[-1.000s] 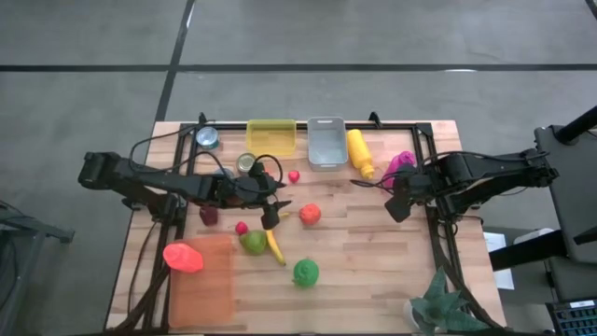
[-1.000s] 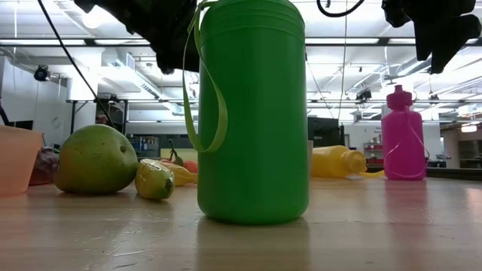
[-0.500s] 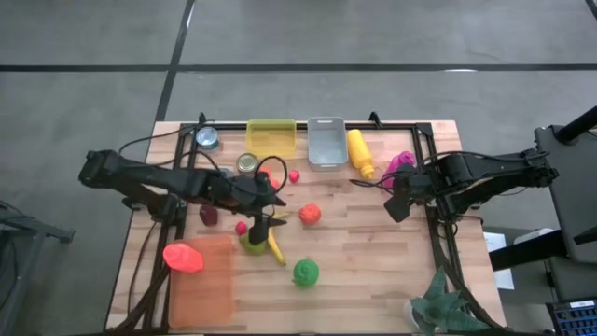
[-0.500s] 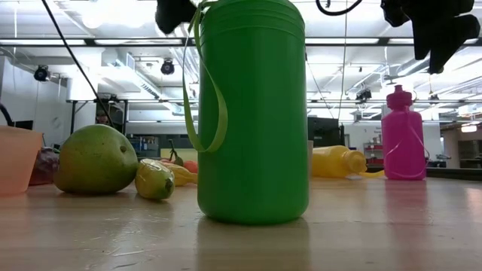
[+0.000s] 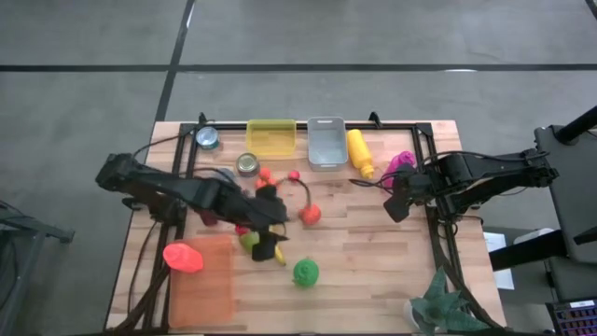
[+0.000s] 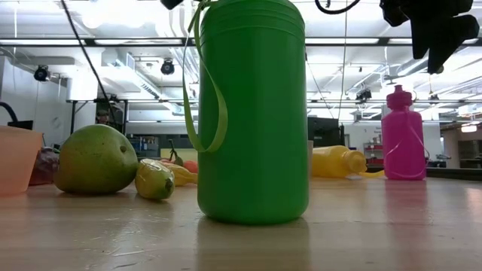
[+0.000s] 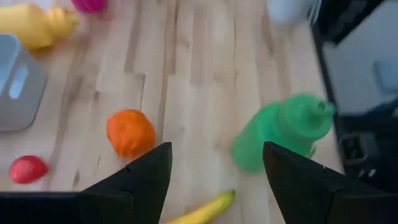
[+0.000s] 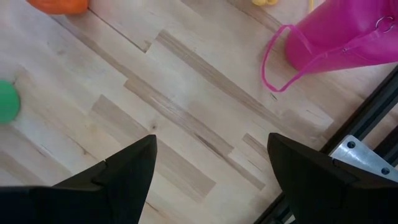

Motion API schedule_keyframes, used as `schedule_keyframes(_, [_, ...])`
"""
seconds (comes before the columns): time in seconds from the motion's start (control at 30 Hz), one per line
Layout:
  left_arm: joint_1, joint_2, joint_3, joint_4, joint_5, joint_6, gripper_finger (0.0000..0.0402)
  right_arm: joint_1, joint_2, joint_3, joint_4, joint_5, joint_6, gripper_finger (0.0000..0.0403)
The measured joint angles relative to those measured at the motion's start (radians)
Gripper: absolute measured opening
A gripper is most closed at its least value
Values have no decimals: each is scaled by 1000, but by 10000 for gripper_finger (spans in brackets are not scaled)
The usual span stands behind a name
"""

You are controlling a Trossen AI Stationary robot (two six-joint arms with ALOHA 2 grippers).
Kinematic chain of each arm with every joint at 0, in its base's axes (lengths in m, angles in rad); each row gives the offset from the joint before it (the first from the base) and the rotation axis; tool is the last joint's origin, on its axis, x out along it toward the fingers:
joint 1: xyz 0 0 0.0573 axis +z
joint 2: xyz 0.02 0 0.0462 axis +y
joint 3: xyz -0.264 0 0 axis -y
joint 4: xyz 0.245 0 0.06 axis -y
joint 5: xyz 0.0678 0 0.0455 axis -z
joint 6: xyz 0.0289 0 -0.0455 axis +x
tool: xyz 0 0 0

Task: Pick & Place Food Item
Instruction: Put the green tumbler into the orange bin

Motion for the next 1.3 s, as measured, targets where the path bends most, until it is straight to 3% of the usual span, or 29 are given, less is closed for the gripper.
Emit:
schedule_keyframes(0.2, [-49, 163, 238, -236, -65, 159, 257, 0, 0, 0, 7, 0, 0, 304])
schedule_keyframes(0.33, [-68, 216, 308, -281, -112, 269, 257, 0, 0, 0, 19, 0, 0, 304])
schedule_keyframes(0.6, [-69, 217, 316, -216, -12, 378, 257, 0, 0, -1, 22, 0, 0, 304])
schedule_keyframes(1.07, [-61, 219, 310, -210, -34, 379, 257, 0, 0, -1, 25, 0, 0, 304])
schedule_keyframes(1.3, [-69, 218, 299, -208, -30, 299, 257, 0, 0, -1, 25, 0, 0, 304])
